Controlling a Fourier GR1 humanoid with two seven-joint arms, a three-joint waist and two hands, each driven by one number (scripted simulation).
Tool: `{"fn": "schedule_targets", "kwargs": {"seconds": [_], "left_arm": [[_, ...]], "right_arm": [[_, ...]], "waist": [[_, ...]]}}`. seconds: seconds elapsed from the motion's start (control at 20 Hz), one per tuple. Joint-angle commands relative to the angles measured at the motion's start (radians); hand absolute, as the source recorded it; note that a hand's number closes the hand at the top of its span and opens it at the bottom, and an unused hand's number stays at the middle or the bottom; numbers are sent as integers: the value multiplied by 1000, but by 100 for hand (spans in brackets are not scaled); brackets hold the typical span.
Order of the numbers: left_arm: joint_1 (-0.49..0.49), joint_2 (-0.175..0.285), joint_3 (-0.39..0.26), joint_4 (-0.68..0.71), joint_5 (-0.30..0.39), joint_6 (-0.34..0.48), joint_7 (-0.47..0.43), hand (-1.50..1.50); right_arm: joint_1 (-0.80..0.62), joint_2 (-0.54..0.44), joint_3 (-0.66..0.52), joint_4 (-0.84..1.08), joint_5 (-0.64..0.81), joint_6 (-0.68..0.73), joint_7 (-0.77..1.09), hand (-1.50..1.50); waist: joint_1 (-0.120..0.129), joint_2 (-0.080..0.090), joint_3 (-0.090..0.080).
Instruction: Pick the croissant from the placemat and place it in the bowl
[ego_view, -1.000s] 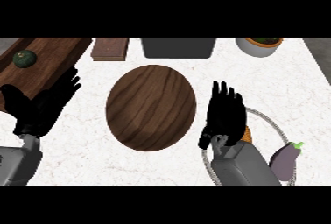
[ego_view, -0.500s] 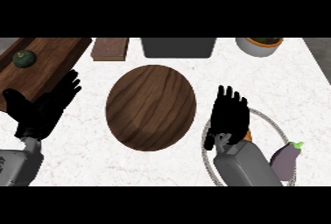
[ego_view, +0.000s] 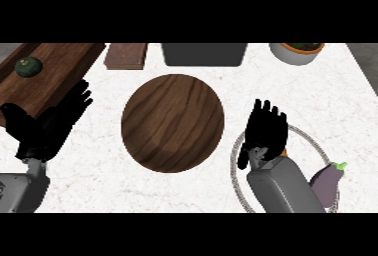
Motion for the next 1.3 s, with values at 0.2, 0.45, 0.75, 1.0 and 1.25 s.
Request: {"fn": "schedule_targets", "kwargs": {"seconds": [0.2, 0.45, 0.75, 1.0, 1.25], "left_arm": [[7, -39, -7, -40, -48, 20, 28, 0], [-29, -32, 39, 71, -39, -45, -23, 0], [-22, -53, 44, 52, -62, -62, -10, 0], [-17, -49, 92, 21, -38, -85, 20, 0], [11, -65, 104, -31, -69, -100, 50, 0]], "right_arm": [[39, 14, -46, 18, 23, 35, 93, -150], [53, -11, -95, 61, 25, 30, 26, -150], [48, 8, -128, 200, 70, -89, -39, -150], [75, -8, -160, 223, 83, -102, -65, -150], [48, 13, -183, 297, 102, -164, -96, -150]], "waist": [[-5, -1, 0], [-11, 1, 0], [-2, 2, 0], [-2, 2, 0], [0, 1, 0]]}}
